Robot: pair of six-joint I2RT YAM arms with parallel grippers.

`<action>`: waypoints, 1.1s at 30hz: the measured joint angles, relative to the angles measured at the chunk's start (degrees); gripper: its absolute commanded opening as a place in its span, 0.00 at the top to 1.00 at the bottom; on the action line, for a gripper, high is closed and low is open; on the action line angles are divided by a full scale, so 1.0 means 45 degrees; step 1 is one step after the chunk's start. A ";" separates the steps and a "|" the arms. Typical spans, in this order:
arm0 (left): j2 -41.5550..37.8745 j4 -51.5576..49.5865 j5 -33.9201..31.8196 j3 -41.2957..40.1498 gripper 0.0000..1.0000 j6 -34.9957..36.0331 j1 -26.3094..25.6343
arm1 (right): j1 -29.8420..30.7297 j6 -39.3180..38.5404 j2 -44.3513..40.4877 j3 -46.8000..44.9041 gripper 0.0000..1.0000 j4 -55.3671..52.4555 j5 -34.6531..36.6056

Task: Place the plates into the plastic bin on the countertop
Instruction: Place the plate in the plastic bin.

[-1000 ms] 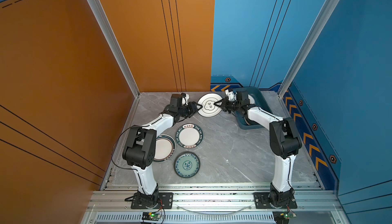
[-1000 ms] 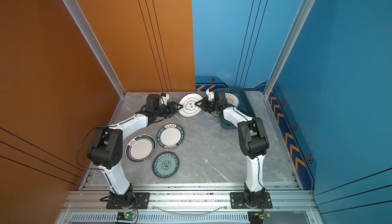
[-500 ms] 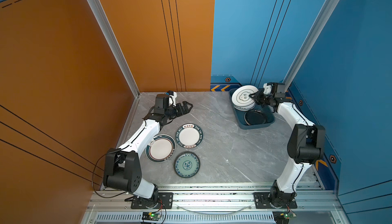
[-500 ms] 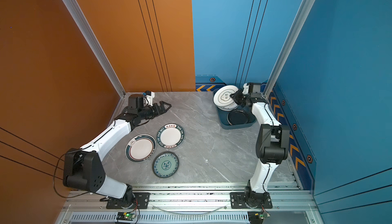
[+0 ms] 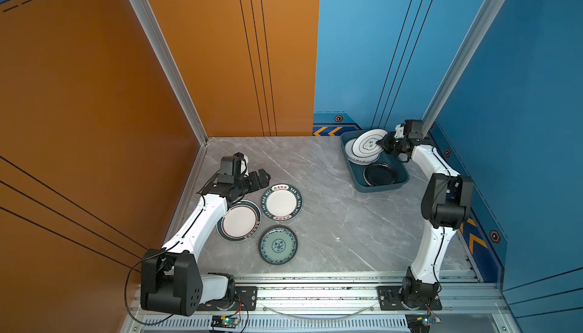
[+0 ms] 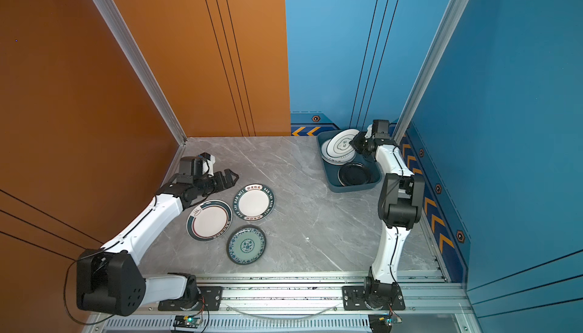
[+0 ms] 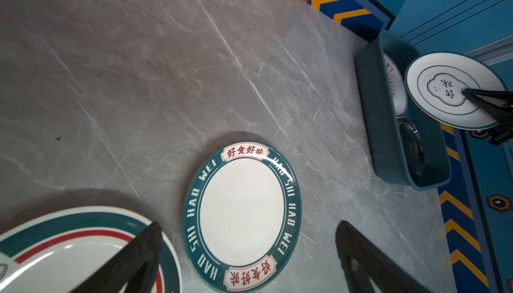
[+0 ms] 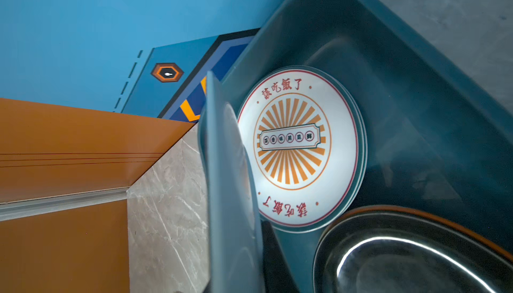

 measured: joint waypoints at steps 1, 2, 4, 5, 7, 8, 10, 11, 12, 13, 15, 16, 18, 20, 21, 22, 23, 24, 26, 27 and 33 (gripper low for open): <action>0.0000 -0.0039 0.0005 -0.0189 0.01 0.0000 0.0073 | 0.0010 0.0024 0.0267 0.0073 1.00 -0.0044 0.0083; 0.0000 -0.0083 0.0010 -0.0321 0.01 0.0000 0.0117 | 0.0024 0.0049 0.0461 0.0131 1.00 -0.0092 0.0107; 0.0000 -0.0107 0.0029 -0.0505 0.01 0.0024 0.0185 | 0.0058 0.0078 0.0782 0.0180 1.00 -0.0107 0.0204; 0.0000 -0.0092 0.0063 -0.0568 0.01 0.0044 0.0209 | 0.0078 0.0121 0.0918 0.0194 1.00 -0.0112 0.0262; 0.0000 -0.0092 0.0117 -0.0636 0.01 0.0063 0.0253 | 0.0131 0.0175 0.1078 0.0223 1.00 -0.0107 0.0311; 0.0000 -0.0092 0.0160 -0.0656 0.01 0.0073 0.0267 | 0.0151 0.0180 0.1117 0.0291 1.00 -0.0112 0.0325; 0.0005 -0.0083 0.0223 -0.0656 0.01 0.0078 0.0267 | 0.0199 0.0204 0.1185 0.0505 1.00 -0.0102 0.0369; 0.0005 -0.0078 0.0267 -0.0656 0.01 0.0078 0.0267 | 0.0223 0.0204 0.1234 0.0631 1.00 -0.0102 0.0408; 0.0015 -0.0078 0.0306 -0.0656 0.01 0.0078 0.0277 | 0.0248 0.0204 0.1302 0.0767 0.98 -0.0121 0.0418; 0.0024 -0.0078 0.0355 -0.0656 0.01 0.0078 0.0282 | 0.0282 0.0204 0.1404 0.0928 0.95 -0.0165 0.0457; 0.0044 -0.0073 0.0437 -0.0656 0.01 0.0078 0.0282 | 0.0330 0.0204 0.1705 0.1302 0.89 -0.0287 0.0549; 0.0053 -0.0073 0.0457 -0.0656 0.01 0.0078 0.0282 | 0.0355 0.0209 0.1904 0.1501 0.85 -0.0335 0.0612; 0.0083 -0.0044 0.0495 -0.0656 0.01 0.0078 0.0282 | 0.0379 0.0248 0.2283 0.1914 0.83 -0.0452 0.0651; 0.0097 -0.0005 0.0515 -0.0656 0.01 0.0078 0.0282 | 0.0379 0.0243 0.2550 0.2273 0.80 -0.0500 0.0743; 0.0102 0.0015 0.0539 -0.0656 0.00 0.0078 0.0282 | 0.0379 0.0243 0.2647 0.2370 0.78 -0.0568 0.0753; 0.0102 0.0019 0.0539 -0.0656 0.00 0.0078 0.0282 | 0.0379 0.0233 0.2735 0.2458 0.74 -0.0675 0.0797; 0.0102 0.0029 0.0539 -0.0656 0.00 0.0078 0.0282 | 0.0384 0.0248 0.2798 0.2487 0.71 -0.0753 0.0840; 0.0107 0.0039 0.0539 -0.0656 0.00 0.0078 0.0282 | 0.0384 0.0228 0.2861 0.2506 0.69 -0.0850 0.0884; 0.0112 0.0058 0.0539 -0.0656 0.00 0.0078 0.0282 | 0.0384 0.0204 0.2948 0.2560 0.65 -0.1088 0.0986; 0.0112 0.0058 0.0544 -0.0656 0.00 0.0078 0.0282 | 0.0384 0.0194 0.2982 0.2603 0.63 -0.1200 0.1030; 0.0136 0.0112 0.0563 -0.0656 0.00 0.0078 0.0282 | 0.0384 0.0073 0.3002 0.2798 0.57 -0.1637 0.1171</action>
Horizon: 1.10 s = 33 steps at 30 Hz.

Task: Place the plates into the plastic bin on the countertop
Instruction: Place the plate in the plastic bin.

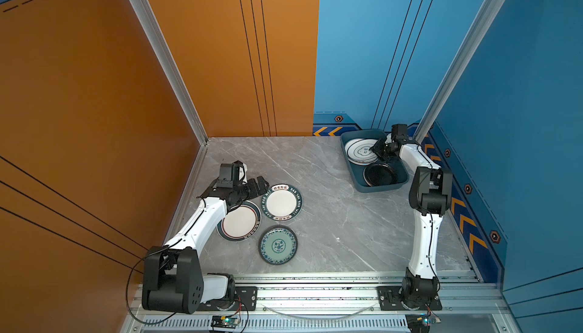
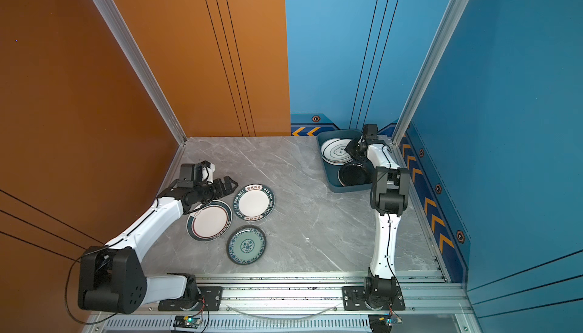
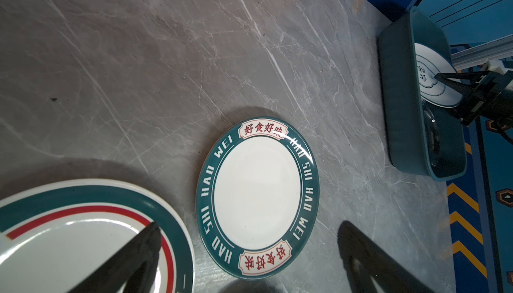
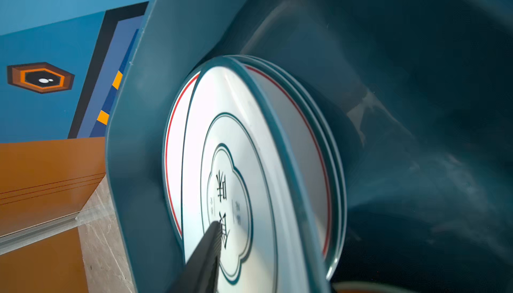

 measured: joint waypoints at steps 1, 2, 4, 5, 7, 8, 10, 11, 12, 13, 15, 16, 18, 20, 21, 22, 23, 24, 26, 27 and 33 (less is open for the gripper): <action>0.0015 0.0000 0.0024 0.0000 0.00 0.0000 0.0000 | 0.0000 -0.0063 0.0000 0.0063 0.55 -0.0126 0.0049; 0.0039 0.0010 0.0039 0.0000 0.00 0.0000 0.0000 | 0.0000 -0.0146 0.0000 0.0160 0.54 -0.0287 0.0146; 0.0068 0.0029 0.0073 0.0000 0.00 0.0000 0.0000 | 0.0010 -0.0325 0.0000 0.0359 0.53 -0.0568 0.0321; 0.0073 0.0034 0.0073 0.0000 0.00 0.0000 0.0000 | 0.0019 -0.0427 0.0000 0.0486 0.52 -0.0758 0.0466; 0.0073 0.0034 0.0092 0.0000 0.00 0.0000 0.0000 | 0.0034 -0.0631 0.0000 0.0665 0.52 -0.1020 0.0670; 0.0073 0.0034 0.0121 0.0000 0.00 0.0000 0.0000 | 0.0044 -0.0724 0.0000 0.0743 0.52 -0.1161 0.0811; 0.0073 0.0039 0.0151 0.0000 0.01 0.0000 -0.0005 | 0.0049 -0.0879 0.0015 0.0889 0.52 -0.1433 0.0962; 0.0073 0.0039 0.0165 0.0000 0.01 0.0000 -0.0005 | 0.0049 -0.0952 0.0029 0.0971 0.52 -0.1545 0.1054; 0.0073 0.0039 0.0170 0.0000 0.01 0.0000 -0.0005 | 0.0058 -0.1010 0.0068 0.1078 0.52 -0.1681 0.1156; 0.0073 0.0039 0.0175 0.0000 0.01 0.0000 -0.0005 | 0.0058 -0.1069 0.0097 0.1141 0.52 -0.1758 0.1205; 0.0073 0.0039 0.0175 0.0000 0.01 0.0000 0.0000 | 0.0068 -0.1166 0.0141 0.1180 0.52 -0.1851 0.1282; 0.0073 0.0039 0.0175 0.0000 0.01 0.0000 -0.0005 | 0.0083 -0.1200 0.0160 0.1180 0.52 -0.1923 0.1331; 0.0073 0.0039 0.0180 0.0000 0.01 0.0000 -0.0005 | 0.0107 -0.1292 0.0189 0.1185 0.53 -0.2079 0.1447; 0.0073 0.0039 0.0185 0.0000 0.01 0.0000 -0.0005 | 0.0136 -0.1355 0.0291 0.1307 0.53 -0.2268 0.1569; 0.0073 0.0039 0.0199 0.0000 0.01 0.0000 -0.0005 | 0.0146 -0.1394 0.0345 0.1384 0.53 -0.2331 0.1593; 0.0073 0.0039 0.0209 0.0000 0.01 0.0000 -0.0005 | 0.0170 -0.1452 0.0398 0.1477 0.53 -0.2424 0.1642; 0.0073 0.0039 0.0214 0.0000 0.01 0.0000 -0.0005 | 0.0185 -0.1535 0.0476 0.1579 0.53 -0.2511 0.1715; 0.0073 0.0039 0.0214 0.0000 0.01 0.0000 -0.0005 | 0.0204 -0.1583 0.0529 0.1671 0.53 -0.2574 0.1783; 0.0073 0.0039 0.0214 0.0000 0.01 0.0000 -0.0005 | 0.0253 -0.1681 0.0617 0.1797 0.53 -0.2701 0.1938; 0.0073 0.0039 0.0214 0.0000 0.01 0.0000 -0.0005 | 0.0277 -0.1729 0.0617 0.1812 0.53 -0.2759 0.2006; 0.0131 0.0029 0.0204 0.0000 0.01 0.0102 -0.0005 | 0.0559 -0.2302 0.0607 0.1996 0.52 -0.3060 0.3026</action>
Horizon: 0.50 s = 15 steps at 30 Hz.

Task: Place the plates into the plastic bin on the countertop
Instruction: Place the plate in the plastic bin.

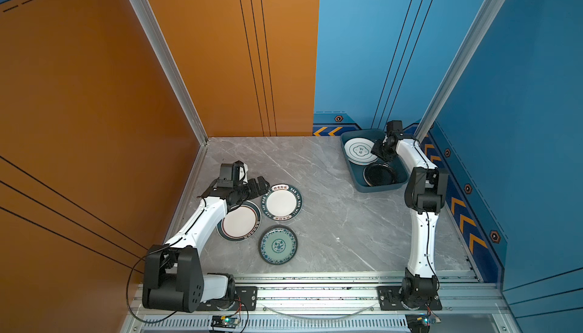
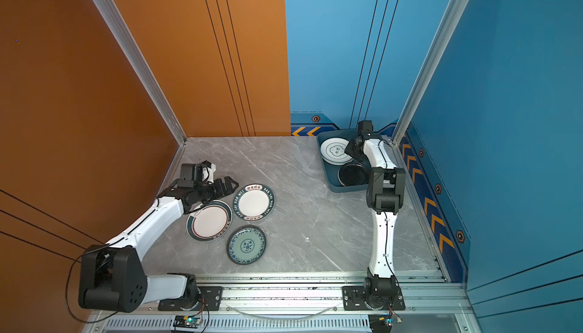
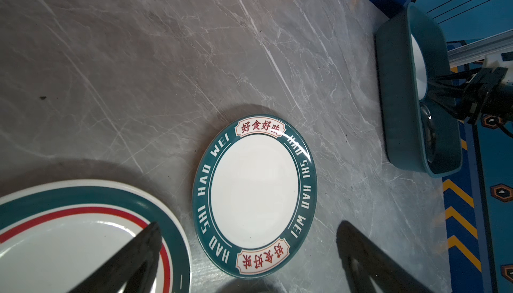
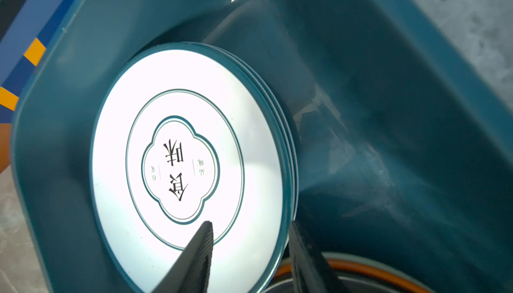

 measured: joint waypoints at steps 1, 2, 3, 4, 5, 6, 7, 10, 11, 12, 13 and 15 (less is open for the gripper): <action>0.0063 -0.0005 -0.0015 0.0000 0.01 0.0049 0.0000 | 0.0063 -0.0131 -0.0019 0.0000 0.52 -0.0097 0.0287; 0.0151 -0.0019 -0.0044 0.0005 0.01 0.0102 -0.0005 | 0.0126 -0.0287 -0.0073 0.0000 0.52 -0.0204 0.0525; 0.0253 -0.0049 -0.0053 0.0005 0.01 0.0151 -0.0029 | 0.0185 -0.0398 -0.0141 0.0000 0.52 -0.0316 0.0743; 0.0374 -0.0073 -0.0102 0.0015 0.02 0.0204 -0.0053 | 0.0243 -0.0563 -0.0316 -0.0010 0.52 -0.0452 0.1054; 0.0510 -0.0107 -0.0165 0.0044 0.02 0.0243 -0.0092 | 0.0301 -0.0670 -0.0505 -0.0044 0.52 -0.0520 0.1277; 0.0670 -0.0136 -0.0248 0.0083 0.02 0.0291 -0.0151 | 0.0350 -0.0811 -0.0845 -0.0141 0.52 -0.0568 0.1501; 0.0845 -0.0146 -0.0340 0.0131 0.03 0.0374 -0.0214 | 0.0403 -0.0952 -0.1355 -0.0359 0.52 -0.0612 0.1685; 0.1535 -0.0165 -0.0534 0.0437 0.06 0.0612 -0.0345 | 0.0539 -0.1195 -0.3424 -0.1457 0.52 -0.0432 0.1875; 0.1826 -0.0165 -0.0578 0.0583 0.07 0.0690 -0.0359 | 0.0563 -0.1243 -0.4182 -0.1948 0.52 -0.0272 0.1855; 0.2161 -0.0151 -0.0607 0.0753 0.08 0.0792 -0.0359 | 0.0607 -0.1282 -0.5042 -0.2497 0.52 -0.0097 0.1817; 0.2506 -0.0131 -0.0622 0.0933 0.10 0.0869 -0.0359 | 0.0641 -0.1302 -0.5960 -0.3109 0.52 0.0175 0.1710; 0.3133 -0.0087 -0.0622 0.1243 0.12 0.1015 -0.0359 | 0.0704 -0.1326 -0.7436 -0.4265 0.52 0.0724 0.1355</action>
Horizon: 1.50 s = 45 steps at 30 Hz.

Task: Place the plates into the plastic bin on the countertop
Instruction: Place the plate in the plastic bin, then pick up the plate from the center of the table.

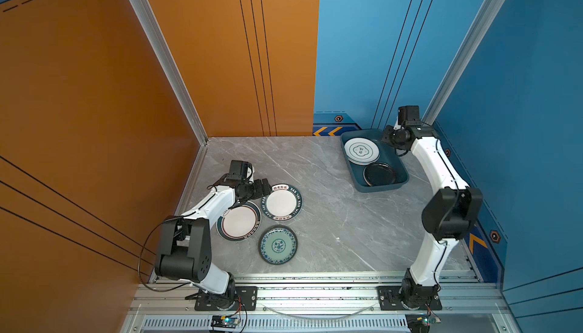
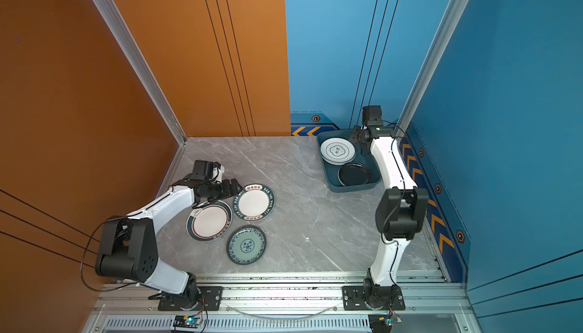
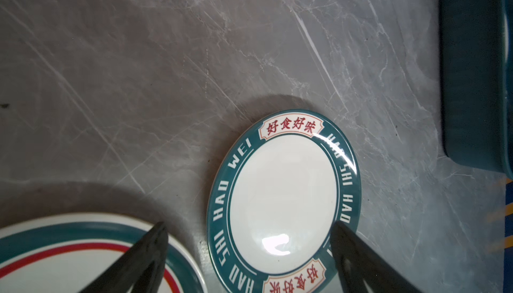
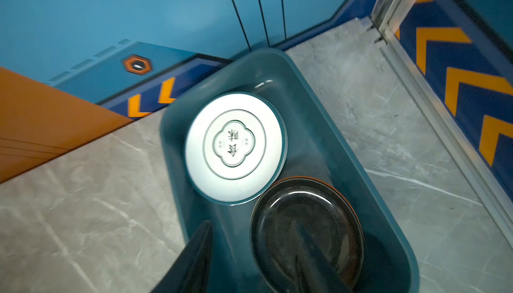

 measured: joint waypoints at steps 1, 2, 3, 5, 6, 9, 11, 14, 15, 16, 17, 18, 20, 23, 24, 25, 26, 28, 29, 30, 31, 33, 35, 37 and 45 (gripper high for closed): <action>0.0267 0.0053 0.0005 0.0121 0.18 0.0092 0.0000 | 0.0039 0.0000 -0.0680 -0.0631 0.52 0.0248 -0.0233; 0.0544 0.0019 0.0000 0.0282 0.19 0.0199 0.0000 | 0.0083 0.0000 -0.1117 -0.1098 0.52 0.0403 -0.0389; 0.0811 0.0034 0.0000 0.0466 0.22 0.0277 0.0000 | 0.0126 0.0000 -0.1549 -0.1676 0.52 0.0578 -0.0612; 0.1209 0.0087 0.0005 0.0772 0.27 0.0447 0.0000 | 0.0219 -0.0010 -0.2098 -0.2657 0.52 0.0787 -0.0967; 0.1360 0.0170 0.0015 0.0865 0.29 0.0500 0.0000 | 0.0267 -0.0029 -0.2327 -0.3215 0.52 0.0840 -0.1185; 0.1535 0.0345 0.0136 0.0884 0.35 0.0588 0.0015 | 0.0311 -0.0107 -0.2744 -0.4532 0.51 0.0894 -0.1710; 0.1651 0.0432 0.0262 0.0884 0.37 0.0588 0.0010 | 0.0316 -0.0112 -0.3002 -0.5260 0.51 0.0903 -0.2137; 0.1855 0.0515 0.0379 0.0884 0.39 0.0617 0.0000 | 0.0316 -0.0092 -0.3400 -0.6149 0.50 0.0967 -0.2929; 0.1909 0.0534 0.0393 0.0884 0.40 0.0641 0.0000 | 0.0316 -0.0087 -0.3546 -0.6460 0.48 0.1064 -0.3279; 0.1943 0.0549 0.0398 0.0879 0.41 0.0651 0.0000 | 0.0321 -0.0078 -0.3662 -0.6708 0.44 0.1112 -0.3560; 0.1957 0.0583 0.0403 0.0855 0.41 0.0656 0.0000 | 0.0345 -0.0058 -0.3755 -0.6926 0.38 0.1175 -0.3784; 0.1957 0.0583 0.0408 0.0835 0.41 0.0656 0.0000 | 0.0369 -0.0053 -0.3861 -0.7159 0.32 0.1234 -0.4022; 0.1957 0.0690 0.0427 0.0777 0.40 0.0656 0.0000 | 0.0466 0.0034 -0.4075 -0.7548 0.20 0.1370 -0.4323; 0.1972 0.0879 0.0442 0.0418 0.35 0.0651 0.0000 | 0.0753 0.0185 -0.4401 -0.7902 0.02 0.1593 -0.4639; 0.1977 0.0879 0.0442 0.0272 0.34 0.0641 0.0000 | 0.0874 0.0243 -0.4498 -0.7941 0.00 0.1681 -0.4750; 0.1977 0.0874 0.0442 0.0155 0.33 0.0636 0.0000 | 0.0996 0.0296 -0.4571 -0.7946 0.00 0.1763 -0.4838; 0.1987 0.0879 0.0442 0.0073 0.33 0.0646 0.0000 | 0.1107 0.0340 -0.4639 -0.7946 0.00 0.1841 -0.4891; 0.1991 0.0884 0.0447 -0.0049 0.33 0.0651 0.0000 | 0.1307 0.0355 -0.4770 -0.7946 0.00 0.1972 -0.4979; 0.1991 0.0903 0.0447 -0.0087 0.33 0.0646 0.0000 | 0.1389 0.0364 -0.4813 -0.7946 0.00 0.2011 -0.4988; 0.1991 0.0913 0.0452 -0.0121 0.35 0.0646 0.0000 | 0.1457 0.0384 -0.4847 -0.7946 0.00 0.2035 -0.5003; 0.1991 0.0937 0.0486 -0.0160 0.38 0.0651 -0.0024 | 0.1511 0.0389 -0.4867 -0.7946 0.00 0.2045 -0.5042; 0.1991 0.0962 0.0554 -0.0223 0.43 0.0627 -0.0063 | 0.1574 0.0393 -0.4867 -0.7946 0.01 0.2050 -0.5076; 0.1991 0.0991 0.0704 -0.0272 0.48 0.0617 -0.0112 | 0.1593 0.0442 -0.4867 -0.7946 0.02 0.2084 -0.5085; 0.1991 0.1059 0.0840 -0.0355 0.53 0.0563 -0.0170 | 0.1593 0.0486 -0.4867 -0.7946 0.03 0.2220 -0.5119; 0.2127 0.1297 0.1282 -0.0578 0.82 0.0505 -0.0170 | 0.1632 0.0695 -0.4823 -0.7946 0.03 0.2594 -0.5178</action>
